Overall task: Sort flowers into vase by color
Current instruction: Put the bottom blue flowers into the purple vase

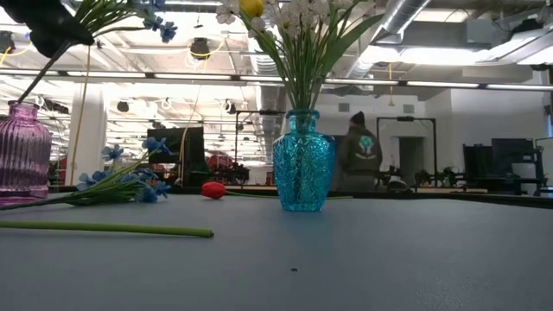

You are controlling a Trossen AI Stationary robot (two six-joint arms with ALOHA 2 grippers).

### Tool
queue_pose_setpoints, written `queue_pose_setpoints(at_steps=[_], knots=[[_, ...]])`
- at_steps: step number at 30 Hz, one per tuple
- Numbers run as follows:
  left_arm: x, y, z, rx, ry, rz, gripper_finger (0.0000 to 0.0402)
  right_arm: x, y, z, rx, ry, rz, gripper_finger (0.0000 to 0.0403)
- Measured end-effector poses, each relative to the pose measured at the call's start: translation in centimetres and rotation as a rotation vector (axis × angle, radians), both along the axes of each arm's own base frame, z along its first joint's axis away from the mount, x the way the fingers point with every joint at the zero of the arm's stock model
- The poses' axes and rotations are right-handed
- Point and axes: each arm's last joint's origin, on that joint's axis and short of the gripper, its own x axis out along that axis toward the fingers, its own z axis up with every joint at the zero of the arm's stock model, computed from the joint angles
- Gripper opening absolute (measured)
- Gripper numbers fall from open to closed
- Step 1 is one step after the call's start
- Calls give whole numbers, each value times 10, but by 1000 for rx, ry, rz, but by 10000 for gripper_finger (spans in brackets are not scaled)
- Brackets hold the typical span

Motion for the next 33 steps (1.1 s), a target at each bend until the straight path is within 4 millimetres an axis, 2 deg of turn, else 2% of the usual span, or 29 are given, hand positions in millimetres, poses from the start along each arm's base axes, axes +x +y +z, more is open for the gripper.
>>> queue_pose_setpoints(at_steps=[6,11,14,24,33], knots=[[0,1,-2,27,0,23,2,2,-4,0,15,-2,-15,260],[9,-4,-24,35,61,21,2,3,-6,1,21,-2,-20,260],[15,-10,-35,17,84,-38,2,3,-6,1,22,-5,-20,260],[16,-12,-34,2,85,-94,11,3,-7,1,23,-8,-21,260],[16,-12,-35,-6,88,-86,60,3,-7,1,24,-8,-21,260]])
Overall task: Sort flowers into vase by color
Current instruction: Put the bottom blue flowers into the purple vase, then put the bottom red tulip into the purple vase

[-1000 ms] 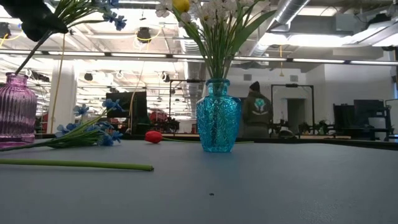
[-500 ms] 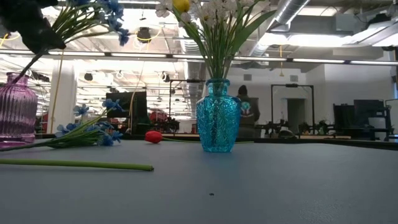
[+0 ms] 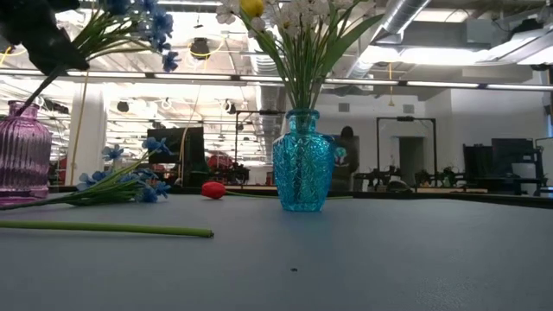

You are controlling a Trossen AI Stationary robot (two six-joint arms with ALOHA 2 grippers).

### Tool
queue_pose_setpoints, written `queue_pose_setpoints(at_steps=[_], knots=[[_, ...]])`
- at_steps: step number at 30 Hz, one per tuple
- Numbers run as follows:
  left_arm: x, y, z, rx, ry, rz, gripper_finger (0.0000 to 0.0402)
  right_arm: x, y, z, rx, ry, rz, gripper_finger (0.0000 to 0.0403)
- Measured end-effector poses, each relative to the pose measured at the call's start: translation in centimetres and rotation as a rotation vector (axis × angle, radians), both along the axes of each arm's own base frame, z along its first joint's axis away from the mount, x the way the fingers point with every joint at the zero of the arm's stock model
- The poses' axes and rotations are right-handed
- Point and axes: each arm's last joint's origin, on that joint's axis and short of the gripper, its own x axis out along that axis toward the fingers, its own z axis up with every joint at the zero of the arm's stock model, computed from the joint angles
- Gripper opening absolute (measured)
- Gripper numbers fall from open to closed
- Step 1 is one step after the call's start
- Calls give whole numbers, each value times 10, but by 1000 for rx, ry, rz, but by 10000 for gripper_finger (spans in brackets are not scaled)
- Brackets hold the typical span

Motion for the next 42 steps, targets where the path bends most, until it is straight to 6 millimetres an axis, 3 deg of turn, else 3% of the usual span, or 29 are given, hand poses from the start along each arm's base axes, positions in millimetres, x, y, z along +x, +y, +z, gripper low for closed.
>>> queue_pose_setpoints(at_steps=[10,18,23,29,36,42], knots=[[-9,0,7,-114,79,-91,121,-1,1,0,23,10,6,260],[-30,8,20,-235,201,-96,126,0,1,-1,18,13,6,260],[-37,8,17,-332,317,-112,126,-1,1,-1,18,15,12,260],[-40,3,16,-527,431,-175,126,-4,8,-10,-9,102,147,260],[-32,-10,16,-706,594,-273,126,-9,31,-32,-71,236,207,260],[2,-30,26,-662,510,-475,119,0,63,-71,-126,323,246,260]])
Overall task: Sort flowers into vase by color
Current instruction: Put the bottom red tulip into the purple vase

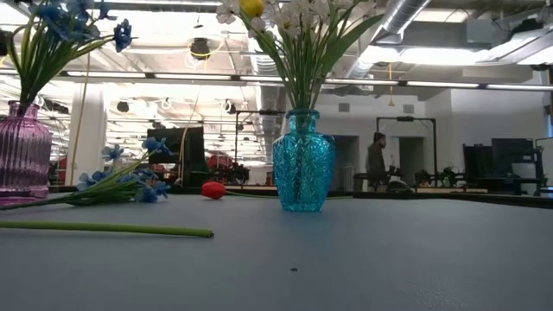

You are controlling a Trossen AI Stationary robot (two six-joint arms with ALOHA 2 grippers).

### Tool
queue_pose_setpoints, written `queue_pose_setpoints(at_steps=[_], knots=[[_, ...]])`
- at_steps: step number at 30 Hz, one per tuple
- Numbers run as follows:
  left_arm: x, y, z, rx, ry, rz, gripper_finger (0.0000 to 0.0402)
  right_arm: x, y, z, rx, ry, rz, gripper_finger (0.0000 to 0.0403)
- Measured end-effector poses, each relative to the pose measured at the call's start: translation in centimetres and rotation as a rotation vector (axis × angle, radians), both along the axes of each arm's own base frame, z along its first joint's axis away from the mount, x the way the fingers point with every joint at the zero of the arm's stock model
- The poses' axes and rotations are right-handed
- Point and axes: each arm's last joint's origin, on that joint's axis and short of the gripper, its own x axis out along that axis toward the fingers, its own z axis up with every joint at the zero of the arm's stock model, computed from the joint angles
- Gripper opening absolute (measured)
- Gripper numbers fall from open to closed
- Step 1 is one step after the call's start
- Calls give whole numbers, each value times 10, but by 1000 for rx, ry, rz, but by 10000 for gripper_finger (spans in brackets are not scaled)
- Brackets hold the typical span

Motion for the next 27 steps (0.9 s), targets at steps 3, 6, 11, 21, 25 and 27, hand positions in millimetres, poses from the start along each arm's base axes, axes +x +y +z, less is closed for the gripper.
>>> queue_pose_setpoints(at_steps=[3,6,11,21,25,27], knots=[[16,-11,1,-7,-30,-97,114,10,14,-29,-37,44,-1,260],[31,-23,2,-37,-70,-177,112,24,22,-57,-63,53,-70,260],[46,-49,4,-104,-71,-264,111,50,27,-82,-125,32,-217,258],[31,-94,-7,55,-89,-383,111,107,16,-147,-238,101,-287,258],[23,-99,-7,114,-136,-327,111,128,3,-162,-263,101,-336,257],[19,-101,-8,121,-137,-328,111,139,-3,-167,-274,101,-342,257]])
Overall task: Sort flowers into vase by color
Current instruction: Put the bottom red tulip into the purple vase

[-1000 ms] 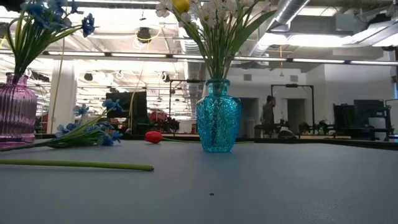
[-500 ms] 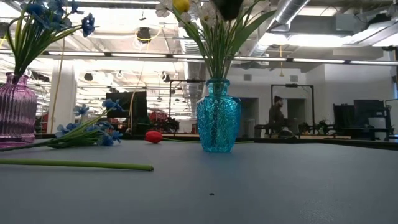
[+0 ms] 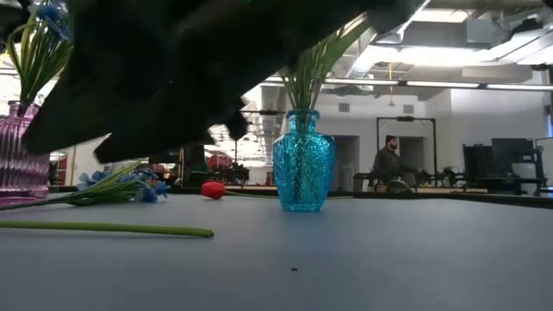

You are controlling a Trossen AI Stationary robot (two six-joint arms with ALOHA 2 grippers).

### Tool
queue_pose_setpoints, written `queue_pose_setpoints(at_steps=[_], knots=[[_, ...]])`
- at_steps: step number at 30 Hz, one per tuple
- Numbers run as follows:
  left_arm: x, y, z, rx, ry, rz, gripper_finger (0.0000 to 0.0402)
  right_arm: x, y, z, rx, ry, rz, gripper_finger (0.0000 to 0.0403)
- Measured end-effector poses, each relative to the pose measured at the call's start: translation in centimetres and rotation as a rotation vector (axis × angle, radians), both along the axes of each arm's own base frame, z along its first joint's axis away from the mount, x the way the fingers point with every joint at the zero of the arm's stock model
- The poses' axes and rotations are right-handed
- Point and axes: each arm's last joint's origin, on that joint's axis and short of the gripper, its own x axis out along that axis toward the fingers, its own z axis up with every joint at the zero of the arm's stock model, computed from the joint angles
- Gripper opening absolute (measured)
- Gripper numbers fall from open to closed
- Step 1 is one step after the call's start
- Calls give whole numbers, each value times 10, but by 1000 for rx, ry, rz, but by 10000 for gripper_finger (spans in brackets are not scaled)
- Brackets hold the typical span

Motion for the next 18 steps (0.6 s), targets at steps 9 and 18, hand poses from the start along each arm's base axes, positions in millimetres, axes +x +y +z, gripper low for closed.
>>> queue_pose_setpoints(at_steps=[9,18], knots=[[-10,-4,-1,-5,45,49,111,25,-7,-33,-11,47,77,251],[-11,-4,0,-12,56,61,111,12,-15,-41,8,269,-13,112]])
